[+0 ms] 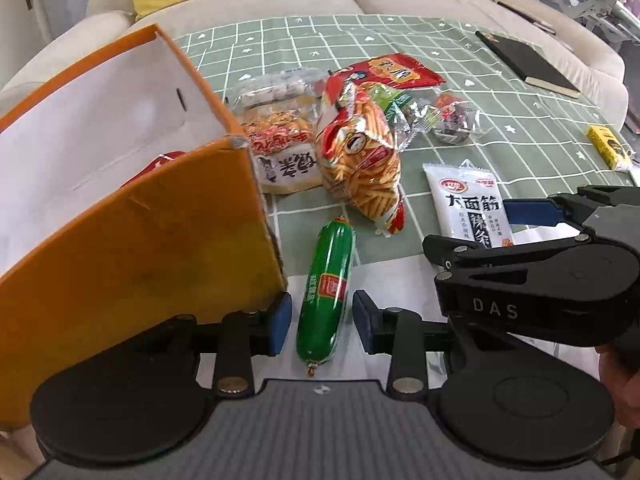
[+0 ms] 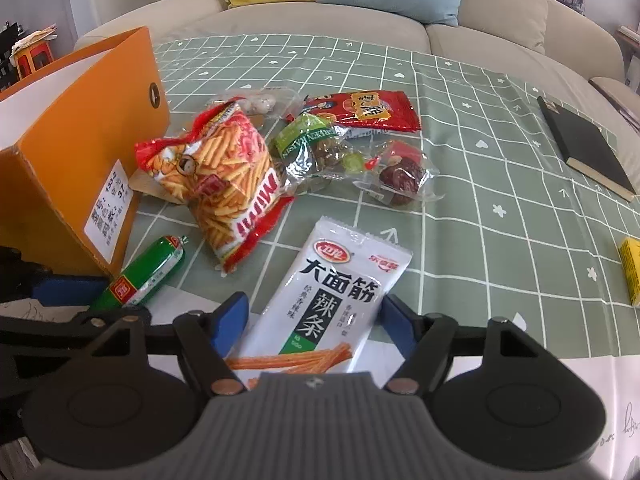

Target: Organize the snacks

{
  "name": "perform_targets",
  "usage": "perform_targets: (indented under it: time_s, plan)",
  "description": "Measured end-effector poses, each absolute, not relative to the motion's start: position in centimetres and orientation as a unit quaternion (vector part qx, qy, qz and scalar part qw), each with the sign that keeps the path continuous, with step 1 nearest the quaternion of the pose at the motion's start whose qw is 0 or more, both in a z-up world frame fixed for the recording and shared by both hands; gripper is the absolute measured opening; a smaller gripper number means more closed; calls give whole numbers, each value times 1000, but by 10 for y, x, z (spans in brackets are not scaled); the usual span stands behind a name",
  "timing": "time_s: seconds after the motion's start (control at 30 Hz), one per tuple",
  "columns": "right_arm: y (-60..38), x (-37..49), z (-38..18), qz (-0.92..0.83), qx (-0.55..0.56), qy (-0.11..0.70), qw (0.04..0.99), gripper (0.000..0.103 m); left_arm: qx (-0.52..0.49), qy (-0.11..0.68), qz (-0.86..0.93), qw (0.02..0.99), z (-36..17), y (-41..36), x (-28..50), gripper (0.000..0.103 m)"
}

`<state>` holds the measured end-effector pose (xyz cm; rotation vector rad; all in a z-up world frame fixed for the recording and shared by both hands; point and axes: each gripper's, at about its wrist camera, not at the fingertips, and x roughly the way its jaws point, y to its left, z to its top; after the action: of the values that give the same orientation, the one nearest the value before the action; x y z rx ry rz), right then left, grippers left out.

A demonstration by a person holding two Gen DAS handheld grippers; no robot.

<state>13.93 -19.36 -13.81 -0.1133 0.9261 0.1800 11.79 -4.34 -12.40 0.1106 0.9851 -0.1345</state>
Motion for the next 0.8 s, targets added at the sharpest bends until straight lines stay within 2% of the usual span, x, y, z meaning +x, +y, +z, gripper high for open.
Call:
perform_targets:
  time_s: [0.23, 0.27, 0.3, 0.37, 0.8]
  plan:
    - [-195, 135, -136, 86, -51, 445, 890, 57, 56, 451, -65, 888, -126, -48, 117, 43]
    - [-195, 135, -136, 86, -51, 446, 890, 57, 56, 450, -66, 889, -126, -48, 116, 40]
    - [-195, 134, -135, 87, -51, 446, 889, 56, 52, 449, -69, 889, -127, -48, 117, 32]
    - [-195, 132, -135, 88, -52, 447, 889, 55, 52, 449, -71, 889, -127, -49, 117, 26]
    - [-199, 119, -121, 97, -32, 440, 892, 51, 34, 448, -71, 890, -118, -43, 105, 25]
